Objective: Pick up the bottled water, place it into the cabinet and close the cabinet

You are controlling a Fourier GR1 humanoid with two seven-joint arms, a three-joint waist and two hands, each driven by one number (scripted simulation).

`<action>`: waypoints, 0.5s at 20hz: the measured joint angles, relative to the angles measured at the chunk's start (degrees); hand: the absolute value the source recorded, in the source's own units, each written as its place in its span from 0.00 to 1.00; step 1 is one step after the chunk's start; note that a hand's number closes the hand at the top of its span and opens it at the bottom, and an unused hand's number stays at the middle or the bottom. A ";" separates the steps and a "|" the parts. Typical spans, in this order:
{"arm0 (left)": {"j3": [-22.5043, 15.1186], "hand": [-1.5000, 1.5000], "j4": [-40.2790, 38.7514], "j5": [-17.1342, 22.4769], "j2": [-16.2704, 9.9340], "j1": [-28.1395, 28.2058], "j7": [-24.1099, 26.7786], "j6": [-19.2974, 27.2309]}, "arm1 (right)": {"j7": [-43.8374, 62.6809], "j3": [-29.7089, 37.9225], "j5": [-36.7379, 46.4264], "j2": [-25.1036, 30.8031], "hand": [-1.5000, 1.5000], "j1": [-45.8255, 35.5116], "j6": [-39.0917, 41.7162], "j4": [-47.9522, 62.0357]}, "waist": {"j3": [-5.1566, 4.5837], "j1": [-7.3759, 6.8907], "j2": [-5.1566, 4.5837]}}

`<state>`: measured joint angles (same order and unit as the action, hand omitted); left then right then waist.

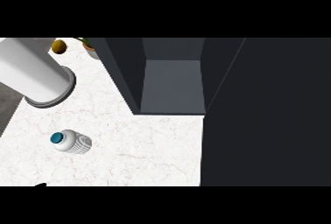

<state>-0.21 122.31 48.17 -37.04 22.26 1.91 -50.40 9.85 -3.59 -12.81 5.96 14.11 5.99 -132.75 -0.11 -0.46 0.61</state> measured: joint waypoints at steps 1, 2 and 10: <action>2.20 0.00 -0.67 2.42 -2.04 1.43 0.91 -2.44 | 0.95 0.42 -1.10 0.45 0.00 0.97 0.27 -1.67 | 0.01 -0.04 -0.02; 4.41 0.00 -1.77 4.74 -4.14 2.40 1.57 -4.26 | 1.71 1.08 -2.37 1.05 0.00 2.31 0.78 -3.35 | 0.02 0.11 -0.03; 17.99 0.00 -5.04 17.26 -12.97 13.12 1.09 -11.15 | 1.95 3.51 -3.45 2.34 0.00 7.81 3.47 -5.04 | 0.08 -0.11 0.04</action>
<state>17.79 117.27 65.43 -50.01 35.37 3.00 -61.55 11.80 -0.08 -16.26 8.30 21.92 9.47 -137.79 -0.02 -0.57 0.65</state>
